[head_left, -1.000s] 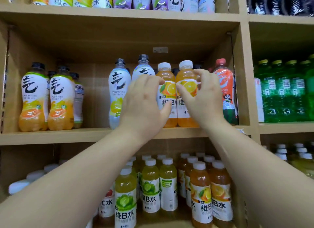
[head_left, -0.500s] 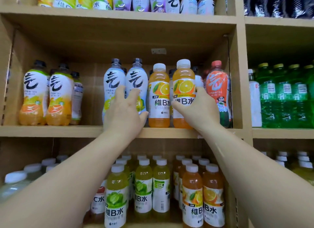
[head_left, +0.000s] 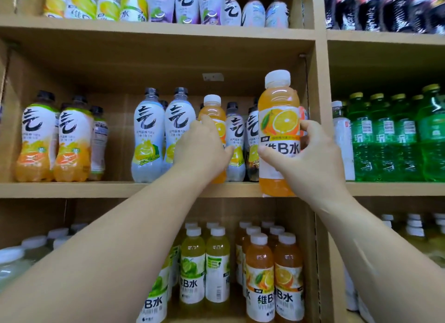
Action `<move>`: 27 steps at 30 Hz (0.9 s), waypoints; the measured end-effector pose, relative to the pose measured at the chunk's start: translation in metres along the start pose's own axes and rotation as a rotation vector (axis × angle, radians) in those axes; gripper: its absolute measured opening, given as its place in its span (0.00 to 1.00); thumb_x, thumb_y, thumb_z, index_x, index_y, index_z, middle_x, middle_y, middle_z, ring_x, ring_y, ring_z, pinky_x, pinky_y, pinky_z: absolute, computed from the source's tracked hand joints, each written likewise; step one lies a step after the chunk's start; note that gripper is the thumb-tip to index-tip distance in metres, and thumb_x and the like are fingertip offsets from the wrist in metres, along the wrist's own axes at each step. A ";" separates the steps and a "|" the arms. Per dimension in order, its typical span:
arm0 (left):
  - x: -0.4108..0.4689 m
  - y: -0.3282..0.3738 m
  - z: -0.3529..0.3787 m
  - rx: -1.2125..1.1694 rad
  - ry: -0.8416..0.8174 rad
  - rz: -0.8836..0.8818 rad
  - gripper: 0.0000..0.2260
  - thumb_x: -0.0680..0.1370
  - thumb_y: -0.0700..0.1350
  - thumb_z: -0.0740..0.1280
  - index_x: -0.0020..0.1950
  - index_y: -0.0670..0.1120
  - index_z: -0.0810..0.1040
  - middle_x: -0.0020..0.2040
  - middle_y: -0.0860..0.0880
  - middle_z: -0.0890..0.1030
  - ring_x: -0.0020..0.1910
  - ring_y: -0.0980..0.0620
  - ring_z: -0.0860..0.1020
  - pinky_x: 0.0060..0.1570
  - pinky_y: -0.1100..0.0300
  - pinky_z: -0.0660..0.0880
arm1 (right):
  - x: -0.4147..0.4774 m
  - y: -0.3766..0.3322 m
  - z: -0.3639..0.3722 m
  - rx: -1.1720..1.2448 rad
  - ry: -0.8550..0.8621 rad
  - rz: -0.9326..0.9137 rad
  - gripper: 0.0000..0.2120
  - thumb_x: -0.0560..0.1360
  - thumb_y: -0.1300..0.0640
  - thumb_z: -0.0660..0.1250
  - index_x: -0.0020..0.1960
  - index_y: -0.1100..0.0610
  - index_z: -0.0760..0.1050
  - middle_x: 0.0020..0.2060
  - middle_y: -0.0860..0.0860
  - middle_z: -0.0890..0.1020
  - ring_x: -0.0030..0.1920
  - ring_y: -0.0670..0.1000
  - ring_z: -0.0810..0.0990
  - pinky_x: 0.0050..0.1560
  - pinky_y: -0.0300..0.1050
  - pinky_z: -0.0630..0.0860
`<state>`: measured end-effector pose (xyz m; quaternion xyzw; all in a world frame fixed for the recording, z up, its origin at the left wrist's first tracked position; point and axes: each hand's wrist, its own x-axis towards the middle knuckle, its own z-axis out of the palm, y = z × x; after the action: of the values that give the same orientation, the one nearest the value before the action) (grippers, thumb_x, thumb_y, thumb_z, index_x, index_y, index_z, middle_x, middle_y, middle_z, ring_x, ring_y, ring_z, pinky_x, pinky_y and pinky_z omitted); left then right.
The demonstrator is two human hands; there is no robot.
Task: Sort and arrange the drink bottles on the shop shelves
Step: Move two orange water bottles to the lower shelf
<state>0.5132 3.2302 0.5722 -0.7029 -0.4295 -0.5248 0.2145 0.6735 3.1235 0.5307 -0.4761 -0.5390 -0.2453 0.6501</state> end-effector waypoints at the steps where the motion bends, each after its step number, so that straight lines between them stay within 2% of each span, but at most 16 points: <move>1: 0.002 0.004 0.001 0.021 0.002 -0.017 0.32 0.75 0.61 0.72 0.68 0.41 0.67 0.60 0.41 0.75 0.58 0.39 0.79 0.49 0.50 0.75 | 0.000 0.002 0.001 -0.005 -0.005 0.004 0.29 0.64 0.32 0.76 0.58 0.41 0.68 0.44 0.34 0.76 0.44 0.36 0.78 0.41 0.37 0.75; 5: 0.006 0.014 0.013 0.071 0.003 -0.066 0.37 0.74 0.58 0.74 0.72 0.39 0.63 0.63 0.41 0.73 0.58 0.39 0.80 0.52 0.49 0.77 | -0.002 0.011 0.005 -0.009 -0.029 0.031 0.31 0.63 0.30 0.75 0.60 0.41 0.69 0.46 0.37 0.78 0.46 0.40 0.80 0.46 0.47 0.83; 10: 0.003 0.013 0.029 0.069 0.002 -0.119 0.41 0.79 0.50 0.70 0.81 0.38 0.48 0.70 0.40 0.69 0.62 0.38 0.79 0.54 0.49 0.77 | -0.005 0.018 0.003 0.000 -0.075 0.040 0.30 0.65 0.33 0.76 0.59 0.40 0.66 0.46 0.37 0.78 0.46 0.39 0.80 0.45 0.45 0.82; 13: 0.001 0.014 0.034 0.075 -0.004 -0.154 0.42 0.80 0.50 0.69 0.81 0.37 0.46 0.68 0.37 0.72 0.61 0.38 0.79 0.54 0.49 0.77 | -0.007 0.024 0.001 0.010 -0.092 0.054 0.31 0.64 0.31 0.75 0.60 0.41 0.67 0.48 0.39 0.79 0.47 0.41 0.81 0.46 0.46 0.83; 17: 0.001 0.012 0.038 0.043 -0.028 -0.206 0.39 0.79 0.53 0.69 0.79 0.35 0.53 0.63 0.37 0.77 0.59 0.38 0.80 0.50 0.49 0.76 | -0.010 0.029 -0.004 0.044 -0.102 0.063 0.33 0.64 0.31 0.76 0.63 0.42 0.69 0.50 0.39 0.80 0.48 0.41 0.81 0.47 0.48 0.83; 22: 0.006 0.014 0.038 -0.072 -0.085 -0.285 0.30 0.76 0.57 0.73 0.67 0.39 0.68 0.63 0.39 0.76 0.59 0.39 0.79 0.45 0.54 0.69 | -0.015 0.031 -0.010 0.077 -0.109 0.077 0.35 0.65 0.34 0.77 0.66 0.44 0.69 0.51 0.39 0.79 0.49 0.39 0.80 0.48 0.46 0.83; 27: 0.006 0.014 0.039 -0.127 -0.117 -0.315 0.28 0.76 0.56 0.73 0.65 0.40 0.68 0.61 0.40 0.78 0.58 0.39 0.79 0.43 0.53 0.69 | -0.018 0.034 -0.017 0.080 -0.102 0.086 0.34 0.65 0.35 0.78 0.65 0.45 0.71 0.52 0.40 0.80 0.50 0.41 0.80 0.49 0.48 0.83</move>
<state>0.5470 3.2549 0.5662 -0.6684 -0.5122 -0.5361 0.0594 0.7046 3.1198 0.5022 -0.4842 -0.5597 -0.1708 0.6505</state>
